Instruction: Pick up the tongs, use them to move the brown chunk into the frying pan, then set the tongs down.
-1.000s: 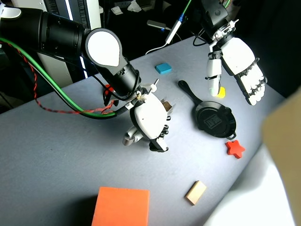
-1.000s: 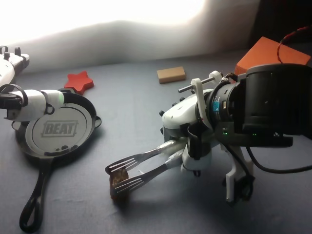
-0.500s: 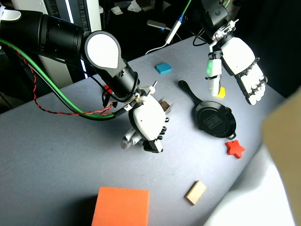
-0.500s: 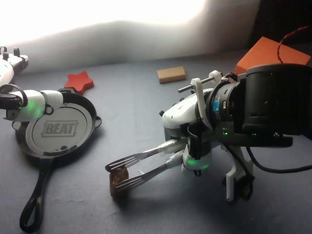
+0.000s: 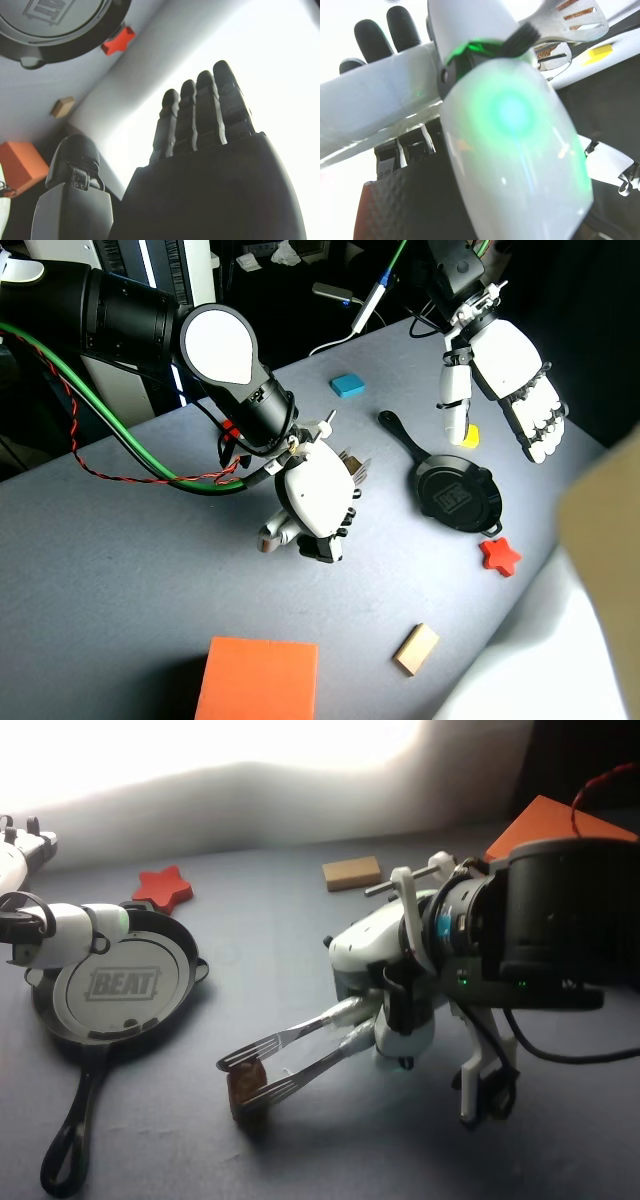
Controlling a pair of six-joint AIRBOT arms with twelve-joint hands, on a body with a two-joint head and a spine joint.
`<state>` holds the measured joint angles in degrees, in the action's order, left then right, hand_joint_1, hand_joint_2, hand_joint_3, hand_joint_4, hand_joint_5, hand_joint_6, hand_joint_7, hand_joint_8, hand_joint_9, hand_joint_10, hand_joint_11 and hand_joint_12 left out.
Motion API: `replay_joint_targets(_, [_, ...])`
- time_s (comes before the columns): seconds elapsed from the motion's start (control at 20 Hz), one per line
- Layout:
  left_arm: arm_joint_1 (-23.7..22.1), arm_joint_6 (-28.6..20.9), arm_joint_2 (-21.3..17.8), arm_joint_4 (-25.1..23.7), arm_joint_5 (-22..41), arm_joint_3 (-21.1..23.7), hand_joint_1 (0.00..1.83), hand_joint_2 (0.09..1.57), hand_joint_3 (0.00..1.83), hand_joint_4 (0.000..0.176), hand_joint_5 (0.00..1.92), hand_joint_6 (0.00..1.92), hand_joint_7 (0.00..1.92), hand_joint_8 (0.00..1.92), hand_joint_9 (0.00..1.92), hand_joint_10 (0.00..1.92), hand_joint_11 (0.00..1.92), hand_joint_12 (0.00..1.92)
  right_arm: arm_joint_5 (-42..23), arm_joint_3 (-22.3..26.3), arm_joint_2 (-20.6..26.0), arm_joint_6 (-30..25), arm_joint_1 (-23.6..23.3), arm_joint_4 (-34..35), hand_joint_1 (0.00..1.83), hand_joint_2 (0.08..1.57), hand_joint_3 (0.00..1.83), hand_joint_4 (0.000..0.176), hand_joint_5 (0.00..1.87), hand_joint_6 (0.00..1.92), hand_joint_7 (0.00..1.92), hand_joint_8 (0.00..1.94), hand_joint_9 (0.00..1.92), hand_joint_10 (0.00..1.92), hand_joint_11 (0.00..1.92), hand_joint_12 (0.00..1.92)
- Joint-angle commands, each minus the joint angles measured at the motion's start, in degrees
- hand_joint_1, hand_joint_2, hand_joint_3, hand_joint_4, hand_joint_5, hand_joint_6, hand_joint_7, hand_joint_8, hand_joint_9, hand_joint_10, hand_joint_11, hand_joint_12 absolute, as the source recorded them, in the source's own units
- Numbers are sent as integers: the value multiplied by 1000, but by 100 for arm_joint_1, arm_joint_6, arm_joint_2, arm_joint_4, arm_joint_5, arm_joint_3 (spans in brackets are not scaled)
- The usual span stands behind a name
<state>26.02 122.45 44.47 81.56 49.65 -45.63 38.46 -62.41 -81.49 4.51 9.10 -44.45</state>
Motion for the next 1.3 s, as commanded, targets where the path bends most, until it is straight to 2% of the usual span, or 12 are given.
replay_joint_targets(0.0, [-26,-22,-58,-329,403,9,79,1216,0,0,92,2,74,1,73,1,0,292,-281,-3,44,-40,-98,-222,1197,1153,4,20,915,1131,911,1086,906,785,537,1573])
replay_joint_targets(0.15, [5,-62,-69,-321,406,6,33,1223,2,0,57,0,55,1,55,0,0,251,-293,-3,62,-56,-136,-222,1203,1146,0,19,939,1098,921,1072,903,827,537,1588])
replay_joint_targets(0.3, [95,-173,-87,-321,460,-65,70,1213,0,0,93,9,84,5,80,6,0,311,-293,-1,62,-79,-119,-222,1198,1155,2,17,922,1129,903,1090,897,798,521,1579])
replay_joint_targets(0.35, [148,-221,-88,-321,461,-128,28,1221,2,0,67,3,63,1,61,2,0,266,-291,0,62,-88,-111,-222,1205,1143,0,21,943,1085,935,1058,921,807,552,1576])
replay_joint_targets(0.4, [181,-267,-89,-321,461,-169,72,1217,0,0,81,6,71,3,66,3,0,287,-291,0,62,-90,-108,-222,1202,1146,1,22,931,1103,928,1067,914,803,550,1571])
replay_joint_targets(0.65, [476,-699,-205,-322,461,-353,14,1224,2,0,67,0,54,1,48,0,0,237,-284,-1,61,-96,-110,-222,1199,1153,1,18,923,1130,911,1073,909,754,536,1563])
replay_joint_targets(0.9, [518,-724,-371,-324,458,-336,41,1219,0,0,82,3,73,3,69,5,0,283,-249,0,86,-139,-145,-222,1203,1144,0,22,934,1103,936,1042,944,706,555,1527])
replay_joint_targets(1.25, [558,-723,-386,-324,438,-289,44,1221,1,0,79,1,65,1,62,1,0,266,-244,0,127,-298,-251,-223,1194,1158,2,24,899,1146,912,1094,933,738,527,1564])
